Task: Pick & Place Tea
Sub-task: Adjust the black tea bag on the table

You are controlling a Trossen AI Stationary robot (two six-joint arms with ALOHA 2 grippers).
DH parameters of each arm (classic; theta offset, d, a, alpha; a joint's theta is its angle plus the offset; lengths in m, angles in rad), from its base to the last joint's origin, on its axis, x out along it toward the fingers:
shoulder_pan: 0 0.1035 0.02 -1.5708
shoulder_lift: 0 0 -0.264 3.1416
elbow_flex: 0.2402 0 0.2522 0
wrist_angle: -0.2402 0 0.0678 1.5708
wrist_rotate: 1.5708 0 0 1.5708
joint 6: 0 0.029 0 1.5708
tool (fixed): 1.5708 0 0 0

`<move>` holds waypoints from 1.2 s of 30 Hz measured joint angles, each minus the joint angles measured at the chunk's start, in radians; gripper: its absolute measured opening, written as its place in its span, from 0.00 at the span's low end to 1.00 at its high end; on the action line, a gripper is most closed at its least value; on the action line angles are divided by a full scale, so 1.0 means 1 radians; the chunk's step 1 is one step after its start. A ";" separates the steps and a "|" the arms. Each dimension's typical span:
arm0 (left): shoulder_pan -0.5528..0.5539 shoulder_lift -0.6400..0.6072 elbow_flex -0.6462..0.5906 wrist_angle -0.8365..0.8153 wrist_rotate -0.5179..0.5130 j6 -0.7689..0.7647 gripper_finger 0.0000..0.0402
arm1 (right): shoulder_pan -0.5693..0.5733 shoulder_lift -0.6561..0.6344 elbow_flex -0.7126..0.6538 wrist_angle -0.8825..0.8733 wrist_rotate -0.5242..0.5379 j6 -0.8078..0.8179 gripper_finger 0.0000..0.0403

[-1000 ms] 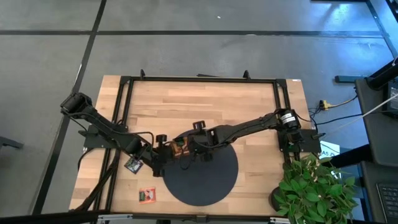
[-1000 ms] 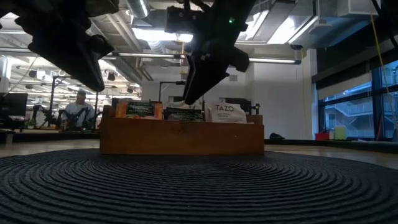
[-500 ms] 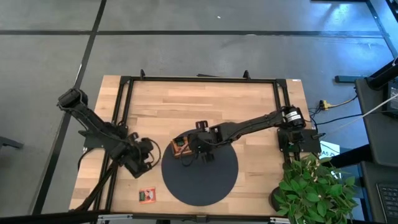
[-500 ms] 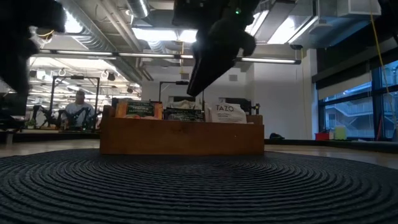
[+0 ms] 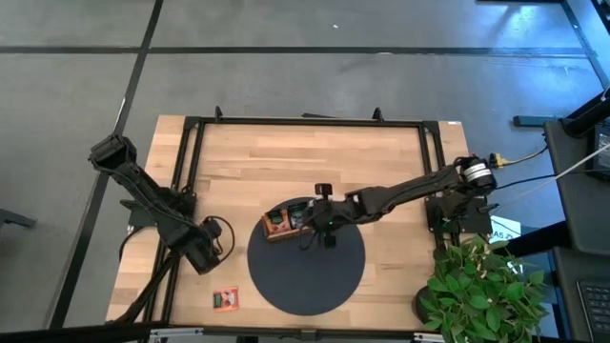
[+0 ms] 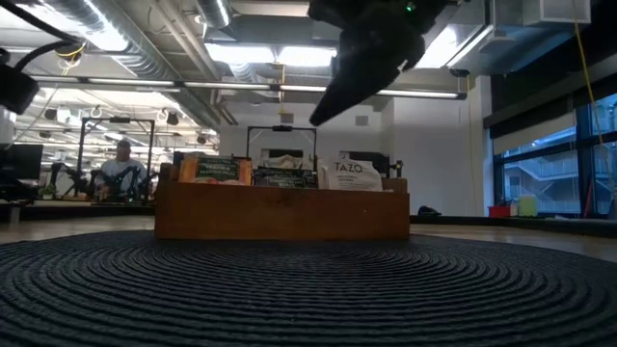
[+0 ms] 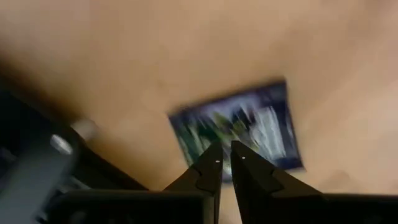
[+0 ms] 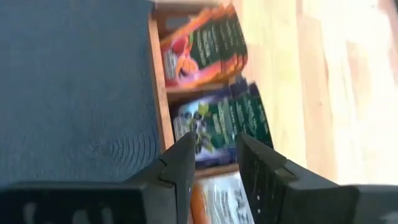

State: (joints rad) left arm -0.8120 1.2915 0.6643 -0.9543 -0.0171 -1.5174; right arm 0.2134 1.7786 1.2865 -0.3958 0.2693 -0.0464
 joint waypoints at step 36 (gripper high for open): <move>0.017 0.108 -0.098 0.510 -0.209 0.372 0.08 | 0.001 -0.008 -0.003 0.090 -0.040 0.103 0.30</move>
State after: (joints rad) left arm -0.7953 1.3996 0.5667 -0.4445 -0.2261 -1.1451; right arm 0.2142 1.7710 1.2839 -0.3054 0.2296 0.0565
